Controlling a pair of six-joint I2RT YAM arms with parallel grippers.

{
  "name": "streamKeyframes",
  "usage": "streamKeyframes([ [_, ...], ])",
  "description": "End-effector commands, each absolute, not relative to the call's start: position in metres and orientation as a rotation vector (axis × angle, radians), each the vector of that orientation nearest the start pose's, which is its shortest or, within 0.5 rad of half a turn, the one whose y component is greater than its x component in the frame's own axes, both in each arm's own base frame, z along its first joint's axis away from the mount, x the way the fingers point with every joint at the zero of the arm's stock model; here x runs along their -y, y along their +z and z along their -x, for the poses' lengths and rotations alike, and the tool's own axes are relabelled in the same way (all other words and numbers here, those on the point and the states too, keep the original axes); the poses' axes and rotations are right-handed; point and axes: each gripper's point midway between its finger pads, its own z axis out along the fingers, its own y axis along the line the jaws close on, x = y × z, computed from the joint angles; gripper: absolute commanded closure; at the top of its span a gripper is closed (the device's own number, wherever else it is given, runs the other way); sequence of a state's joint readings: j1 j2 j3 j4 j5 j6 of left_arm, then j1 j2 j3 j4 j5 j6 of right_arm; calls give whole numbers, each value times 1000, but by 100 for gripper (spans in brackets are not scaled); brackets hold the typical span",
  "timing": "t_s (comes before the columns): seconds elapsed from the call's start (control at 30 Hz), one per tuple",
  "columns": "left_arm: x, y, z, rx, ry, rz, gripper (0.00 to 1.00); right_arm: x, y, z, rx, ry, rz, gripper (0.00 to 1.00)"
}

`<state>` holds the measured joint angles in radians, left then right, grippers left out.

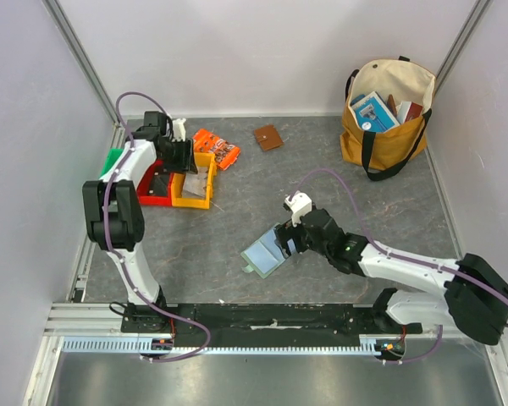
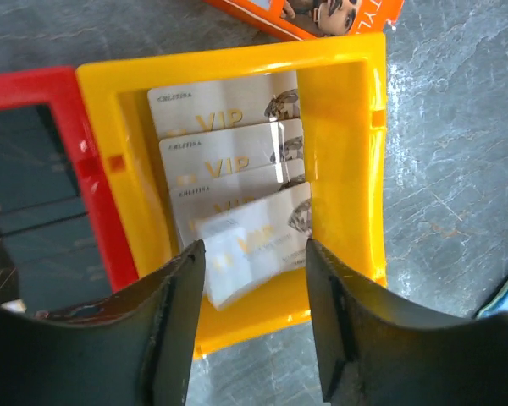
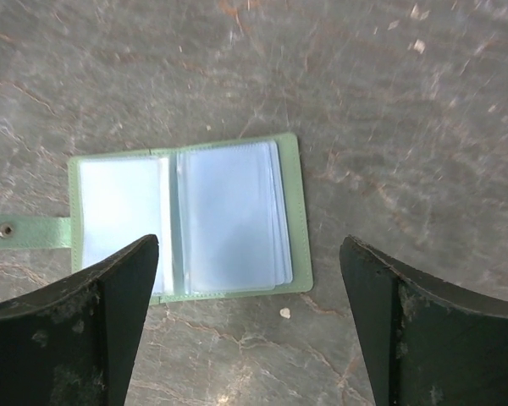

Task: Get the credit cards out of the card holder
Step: Place the credit card in the storage box.

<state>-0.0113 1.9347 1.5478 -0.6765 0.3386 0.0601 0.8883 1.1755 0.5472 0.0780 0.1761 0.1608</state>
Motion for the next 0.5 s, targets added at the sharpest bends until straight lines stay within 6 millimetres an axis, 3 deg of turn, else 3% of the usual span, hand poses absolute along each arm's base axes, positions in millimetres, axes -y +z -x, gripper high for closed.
streamKeyframes([
  [0.0, 55, 175, -449, -2386, -261, -161, 41, -259, 90, -236, -2136, 506, 591, 8],
  [0.17, 63, 227, -429, -2277, -231, -60, 40, -260, 74, -235, -2222, 544, 554, 17],
  [0.27, 90, 250, -399, -2226, -297, -42, 41, -264, 69, -234, -2248, 571, 556, 23],
  [0.3, 104, 244, -384, -2233, -332, -50, 42, -265, 68, -234, -2254, 579, 555, 25],
  [0.33, 120, 254, -372, -2194, -375, -76, 43, -265, 67, -235, -2259, 581, 551, 26],
  [0.47, 186, 222, -306, -2220, -609, -121, 48, -263, 58, -236, -2292, 564, 545, 31],
])
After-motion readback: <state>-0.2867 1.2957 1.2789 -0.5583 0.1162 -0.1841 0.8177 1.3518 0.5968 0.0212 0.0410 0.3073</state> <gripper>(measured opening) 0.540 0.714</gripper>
